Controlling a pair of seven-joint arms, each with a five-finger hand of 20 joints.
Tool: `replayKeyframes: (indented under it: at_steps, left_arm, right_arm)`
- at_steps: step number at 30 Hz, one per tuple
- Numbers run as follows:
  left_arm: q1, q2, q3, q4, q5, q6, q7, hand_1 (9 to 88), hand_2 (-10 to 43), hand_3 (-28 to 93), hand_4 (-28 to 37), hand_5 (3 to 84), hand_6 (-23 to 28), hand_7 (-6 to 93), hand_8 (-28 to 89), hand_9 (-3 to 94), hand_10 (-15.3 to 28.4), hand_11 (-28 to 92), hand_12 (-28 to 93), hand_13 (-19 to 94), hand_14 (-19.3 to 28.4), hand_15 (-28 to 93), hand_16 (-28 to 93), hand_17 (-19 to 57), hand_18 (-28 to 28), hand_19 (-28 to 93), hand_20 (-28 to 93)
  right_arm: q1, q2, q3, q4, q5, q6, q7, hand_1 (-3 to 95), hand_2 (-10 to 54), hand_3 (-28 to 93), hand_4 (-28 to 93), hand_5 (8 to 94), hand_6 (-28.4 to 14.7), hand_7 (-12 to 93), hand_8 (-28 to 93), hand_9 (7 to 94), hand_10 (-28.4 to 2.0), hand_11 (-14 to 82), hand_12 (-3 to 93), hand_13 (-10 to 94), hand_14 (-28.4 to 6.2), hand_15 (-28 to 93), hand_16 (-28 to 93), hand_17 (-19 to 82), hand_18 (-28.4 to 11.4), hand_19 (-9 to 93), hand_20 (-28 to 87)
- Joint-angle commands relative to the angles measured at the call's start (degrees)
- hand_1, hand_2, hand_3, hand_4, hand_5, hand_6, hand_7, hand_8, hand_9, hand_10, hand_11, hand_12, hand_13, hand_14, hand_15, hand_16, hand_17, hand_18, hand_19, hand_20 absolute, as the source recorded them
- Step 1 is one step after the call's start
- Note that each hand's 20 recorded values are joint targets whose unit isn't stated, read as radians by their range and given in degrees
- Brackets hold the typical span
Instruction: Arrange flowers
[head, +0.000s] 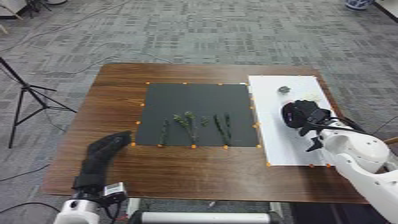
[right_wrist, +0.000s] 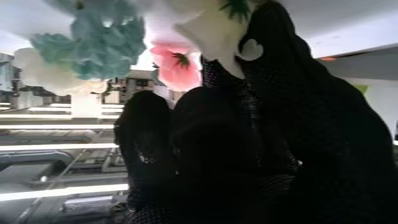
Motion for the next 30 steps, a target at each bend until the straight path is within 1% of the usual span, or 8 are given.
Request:
replayKeyframes:
  at_steps: [1, 7, 10, 16, 21, 23, 25, 30]
  left_arm:
    - [0.88, -0.05, -3.92, 0.17, -3.4, 4.21, 2.11, 28.1, -1.2, 68, -22.4, 48.5, 3.4, 19.1, -8, 47.7, 14.0, 23, 15, 36, 15.0, 15, 4, 4.9, 9.8, 10, 15]
    - [0.24, 0.48, -2.83, 0.67, -6.16, 12.44, 7.67, 27.1, -1.4, 70, -22.9, 48.9, 3.4, 19.6, -9, 48.0, 14.1, 23, 14, 36, 14.7, 15, 3, 5.1, 9.8, 9, 15]
    - [-0.24, 0.83, -3.62, 0.75, -8.01, 12.2, 8.21, 26.7, -1.5, 70, -23.3, 49.1, 3.5, 19.7, -9, 48.0, 14.1, 23, 14, 36, 14.5, 14, 3, 5.2, 9.4, 9, 15]
    - [0.72, 0.55, -4.69, 0.9, -7.34, 13.28, 8.13, 26.1, -1.4, 71, -24.0, 49.2, 3.3, 20.2, -9, 48.0, 14.0, 23, 14, 35, 14.1, 14, 4, 5.2, 9.2, 9, 15]
    - [0.66, 0.96, -4.09, 1.43, -9.38, 14.77, 8.58, 25.7, 0.1, 71, -24.9, 49.6, 3.4, 20.2, -9, 47.9, 14.0, 23, 14, 34, 13.6, 11, 3, 5.3, 8.5, 8, 15]
    - [-0.01, 0.87, -3.3, 1.34, -9.63, 16.14, 7.73, 24.5, 4.0, 71, -27.1, 50.0, 3.2, 20.1, -9, 48.1, 14.0, 23, 13, 34, 13.5, 10, 3, 5.5, 8.0, 7, 15]
    - [-1.35, 1.0, -2.23, 1.69, -9.89, 17.03, 7.18, 22.1, 15.2, 69, -28.0, 51.3, 3.2, 19.7, -9, 49.0, 14.2, 22, 13, 34, 13.1, 10, 3, 5.7, 7.1, 7, 15]
    - [-1.64, 1.28, -1.53, 1.89, -9.51, 19.11, 6.56, 24.7, 31.4, 62, -28.2, 52.4, 3.2, 17.6, -10, 51.7, 14.0, 20, 11, 34, 11.6, 9, 1, 6.4, 5.6, 7, 15]
  right_arm:
    - [-0.47, 0.89, 0.95, -4.68, 7.19, 1.65, 0.99, 62.4, -9.5, 61, -19, 61.9, 2.6, 47, 17, 79.7, -6.8, 19.2, 54.1, 85, -1.4, 70, 35, 60, -13.3, 93, 66]
    - [4.31, 1.08, -2.11, -9.64, 10.24, 3.48, -0.68, 62.1, -9.5, 61, -20, 62.9, 2.9, 47, 17, 80.9, -6.4, 18.3, 53.4, 85, -1.0, 70, 36, 60, -12.9, 93, 66]
    - [6.74, 1.16, -4.5, -12.17, 11.5, 3.58, -1.37, 61.9, -9.5, 62, -20, 63.1, 2.8, 47, 17, 81.3, -6.3, 18.0, 53.3, 85, -0.8, 70, 36, 61, -12.5, 93, 67]
    - [13.46, -5.39, -12.26, -13.99, 13.18, 0.49, -3.22, 61.7, -9.5, 62, -20, 63.8, 2.8, 46, 17, 81.8, -6.3, 17.3, 53.2, 86, -0.5, 70, 36, 61, -12.2, 93, 67]
    - [20.81, -16.27, -19.6, -10.28, 10.36, -2.79, -5.89, 61.7, -9.5, 62, -20, 63.8, 3.0, 46, 17, 82.3, -6.3, 16.4, 52.7, 86, -0.5, 70, 36, 61, -12.2, 93, 67]
    - [23.02, -20.32, -21.33, -8.58, 9.58, -3.86, -6.31, 61.7, -9.5, 62, -20, 63.9, 3.1, 46, 17, 82.5, -6.3, 16.2, 52.4, 86, -0.5, 70, 36, 61, -12.1, 93, 67]
    - [24.58, -24.83, -21.71, -5.98, 7.99, -5.16, -6.7, 61.7, -9.5, 62, -21, 64.0, 3.1, 46, 16, 82.7, -6.3, 15.9, 52.0, 86, -0.5, 70, 36, 61, -12.0, 93, 67]
    - [26.58, -34.98, -21.21, 0.36, 7.65, -8.68, -6.95, 61.7, -9.5, 62, -21, 64.3, 3.0, 46, 16, 83.3, -6.5, 15.1, 51.2, 86, -0.4, 70, 37, 61, -12.0, 93, 68]
